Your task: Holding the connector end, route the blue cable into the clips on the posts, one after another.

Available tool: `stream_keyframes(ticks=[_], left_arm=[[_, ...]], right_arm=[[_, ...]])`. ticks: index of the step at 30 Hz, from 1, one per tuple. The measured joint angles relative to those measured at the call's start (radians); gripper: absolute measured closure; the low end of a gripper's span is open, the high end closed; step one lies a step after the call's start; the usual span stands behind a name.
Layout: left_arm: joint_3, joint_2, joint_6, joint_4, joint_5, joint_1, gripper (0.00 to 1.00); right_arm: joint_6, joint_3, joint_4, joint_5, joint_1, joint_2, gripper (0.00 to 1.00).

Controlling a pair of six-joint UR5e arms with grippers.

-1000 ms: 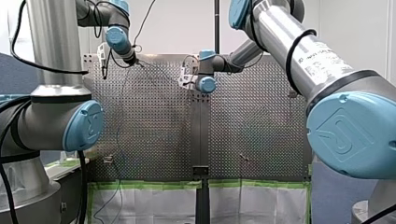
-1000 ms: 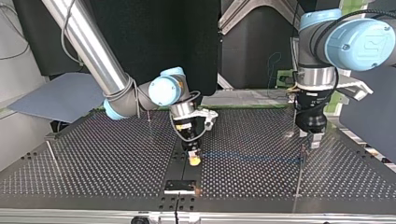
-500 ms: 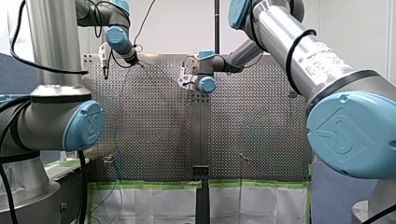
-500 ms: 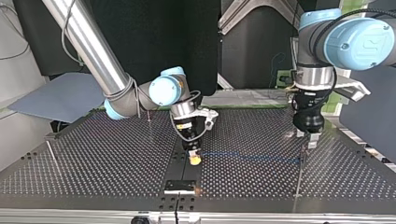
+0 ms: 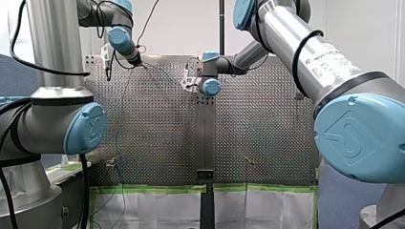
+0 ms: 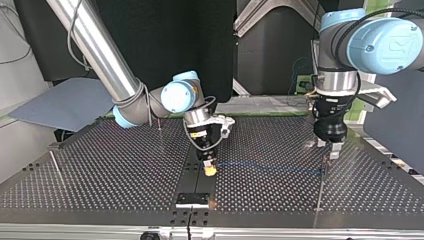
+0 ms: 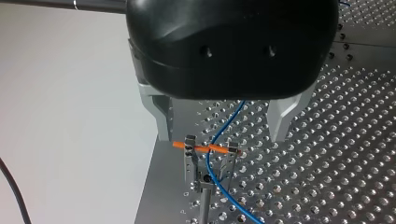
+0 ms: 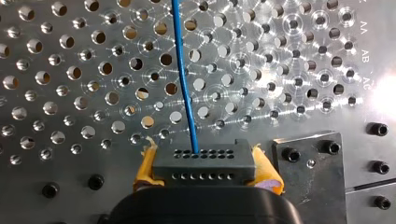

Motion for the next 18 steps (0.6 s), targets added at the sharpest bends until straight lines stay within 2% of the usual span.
stream_keyframes(ticks=[18], left_arm=[[0.000, -0.012, 0.002, 0.006, 0.039, 0.004, 0.00]], right_arm=[[0.000, 0.000, 0.001, -0.001, 0.004, 0.002, 1.00]])
